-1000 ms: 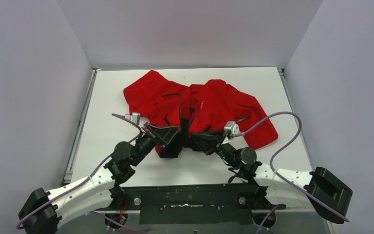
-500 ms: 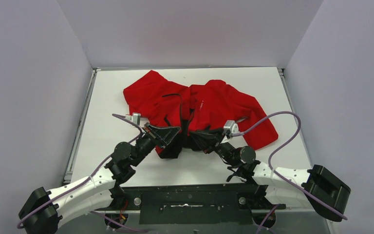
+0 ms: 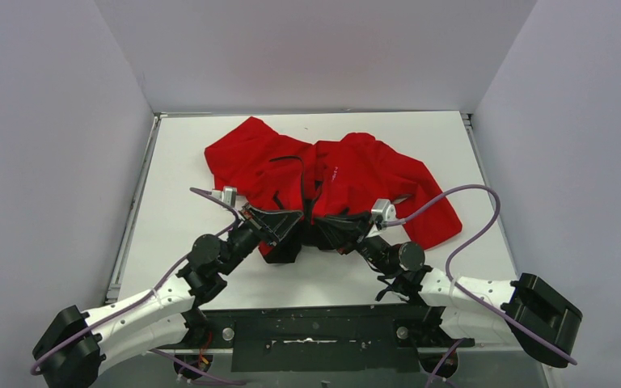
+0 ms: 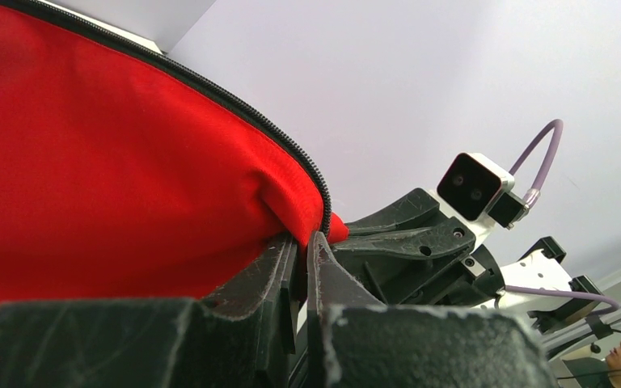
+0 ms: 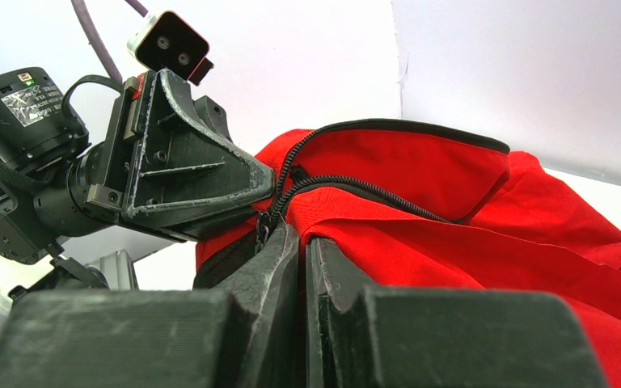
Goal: Zip up the jacket
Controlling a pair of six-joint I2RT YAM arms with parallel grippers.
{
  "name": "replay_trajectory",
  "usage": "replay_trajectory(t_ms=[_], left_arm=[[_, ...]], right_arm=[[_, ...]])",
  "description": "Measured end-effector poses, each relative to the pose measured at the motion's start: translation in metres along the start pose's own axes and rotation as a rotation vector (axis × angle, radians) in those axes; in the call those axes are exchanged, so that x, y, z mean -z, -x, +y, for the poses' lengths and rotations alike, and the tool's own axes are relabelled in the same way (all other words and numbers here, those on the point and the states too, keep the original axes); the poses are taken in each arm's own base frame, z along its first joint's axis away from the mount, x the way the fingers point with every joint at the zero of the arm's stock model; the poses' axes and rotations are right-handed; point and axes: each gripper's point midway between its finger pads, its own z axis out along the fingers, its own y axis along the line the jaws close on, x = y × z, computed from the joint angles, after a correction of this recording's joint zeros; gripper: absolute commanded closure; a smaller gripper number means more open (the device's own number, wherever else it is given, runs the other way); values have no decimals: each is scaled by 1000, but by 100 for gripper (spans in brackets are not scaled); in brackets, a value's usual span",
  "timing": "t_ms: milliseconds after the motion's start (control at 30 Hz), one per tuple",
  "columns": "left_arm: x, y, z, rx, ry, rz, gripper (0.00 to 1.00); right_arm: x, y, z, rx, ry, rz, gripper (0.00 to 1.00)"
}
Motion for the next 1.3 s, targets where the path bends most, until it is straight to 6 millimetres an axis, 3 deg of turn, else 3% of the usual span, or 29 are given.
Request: replay_trajectory(t_ms=[600,1300], left_arm=[[0,2,-4,2,-15,-5,100],[1,3,-6,2,-20,-9,100]], right_arm=[[1,12,2,23,2,-34,100],[1,5,0,47,-2,-13,100]])
